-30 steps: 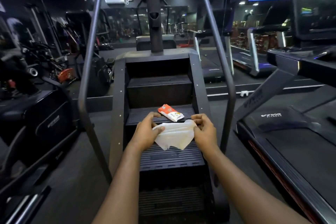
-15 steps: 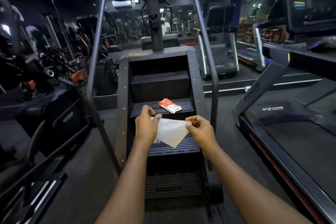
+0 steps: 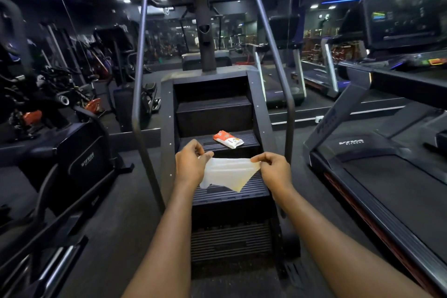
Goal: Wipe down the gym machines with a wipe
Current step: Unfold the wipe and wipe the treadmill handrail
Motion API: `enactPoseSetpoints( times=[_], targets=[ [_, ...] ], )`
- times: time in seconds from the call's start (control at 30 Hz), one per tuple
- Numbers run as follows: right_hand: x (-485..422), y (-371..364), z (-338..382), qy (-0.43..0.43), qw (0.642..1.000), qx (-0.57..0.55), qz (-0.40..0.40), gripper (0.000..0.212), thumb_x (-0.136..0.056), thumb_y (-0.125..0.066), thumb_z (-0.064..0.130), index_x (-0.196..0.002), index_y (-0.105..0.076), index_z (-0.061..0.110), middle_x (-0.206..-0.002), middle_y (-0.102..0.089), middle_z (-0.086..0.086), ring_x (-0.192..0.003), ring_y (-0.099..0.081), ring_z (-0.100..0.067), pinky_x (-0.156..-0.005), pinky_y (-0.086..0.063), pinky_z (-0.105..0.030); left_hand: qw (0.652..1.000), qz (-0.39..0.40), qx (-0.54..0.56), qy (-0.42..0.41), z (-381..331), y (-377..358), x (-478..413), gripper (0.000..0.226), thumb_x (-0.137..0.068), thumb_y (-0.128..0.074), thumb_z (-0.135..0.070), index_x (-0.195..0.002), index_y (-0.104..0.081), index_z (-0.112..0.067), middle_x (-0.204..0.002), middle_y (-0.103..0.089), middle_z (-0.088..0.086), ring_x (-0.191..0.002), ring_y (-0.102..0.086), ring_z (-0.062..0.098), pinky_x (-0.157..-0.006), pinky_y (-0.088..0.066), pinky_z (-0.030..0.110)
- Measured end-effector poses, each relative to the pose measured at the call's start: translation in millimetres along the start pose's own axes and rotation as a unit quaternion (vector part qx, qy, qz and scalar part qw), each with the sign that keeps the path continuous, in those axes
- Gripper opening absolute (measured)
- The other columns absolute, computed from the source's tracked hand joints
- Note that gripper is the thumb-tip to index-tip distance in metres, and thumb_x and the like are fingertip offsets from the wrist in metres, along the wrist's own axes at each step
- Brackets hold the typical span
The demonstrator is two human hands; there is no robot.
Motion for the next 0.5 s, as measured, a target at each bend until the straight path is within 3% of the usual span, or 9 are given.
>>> enactPoseSetpoints(
  times=[0.1, 0.27, 0.4, 0.5],
  targets=[
    [15, -17, 0, -0.022, 0.999, -0.037, 0.027, 0.022, -0.092, -0.061, 0.003, -0.095, -0.073, 0.021, -0.099, -0.072, 0.000, -0.097, -0.069, -0.017, -0.077, -0.059, -0.028, 0.999, 0.043, 0.011, -0.021, 4, 10, 9, 0.016, -0.088, -0.077, -0.020, -0.083, -0.064, -0.012, -0.082, -0.065, 0.004, -0.074, -0.056, 0.015, -0.062, -0.043, 0.021],
    [41, -31, 11, 0.003, 0.999, -0.028, 0.043, 0.026, -0.092, -0.062, -0.002, -0.103, -0.072, 0.019, -0.104, -0.067, 0.002, -0.097, -0.065, -0.011, -0.058, -0.050, -0.014, 0.992, 0.114, -0.016, -0.052, 17, 21, 28, 0.013, -0.093, -0.070, -0.014, -0.087, -0.073, -0.025, -0.084, -0.063, -0.001, -0.080, -0.057, 0.011, -0.067, -0.042, 0.023],
    [56, -39, 12, -0.004, 0.999, -0.017, 0.033, 0.024, -0.092, -0.062, 0.001, -0.094, -0.079, 0.018, -0.106, -0.070, 0.004, -0.099, -0.066, -0.012, -0.062, -0.051, -0.015, 0.989, 0.132, -0.065, -0.035, 33, 32, 37, 0.012, -0.095, -0.069, -0.015, -0.090, -0.077, -0.022, -0.082, -0.065, -0.004, -0.073, -0.056, 0.006, -0.061, -0.042, 0.014],
    [67, -43, 14, 0.000, 1.000, 0.014, 0.027, 0.029, -0.092, -0.059, -0.002, -0.102, -0.077, 0.018, -0.113, -0.064, 0.006, -0.097, -0.064, -0.009, -0.059, -0.049, -0.012, 0.992, 0.109, -0.063, -0.013, 42, 44, 42, 0.010, -0.092, -0.073, -0.012, -0.100, -0.077, -0.017, -0.094, -0.069, 0.000, -0.078, -0.058, 0.005, -0.076, -0.052, 0.020]
  ],
)
Point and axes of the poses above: each hand's wrist, its own x-axis away from the middle knuckle, its own y-axis out of the back of the hand, z = x × y, the point moved 8 cm from there along -x, towards the middle knuckle
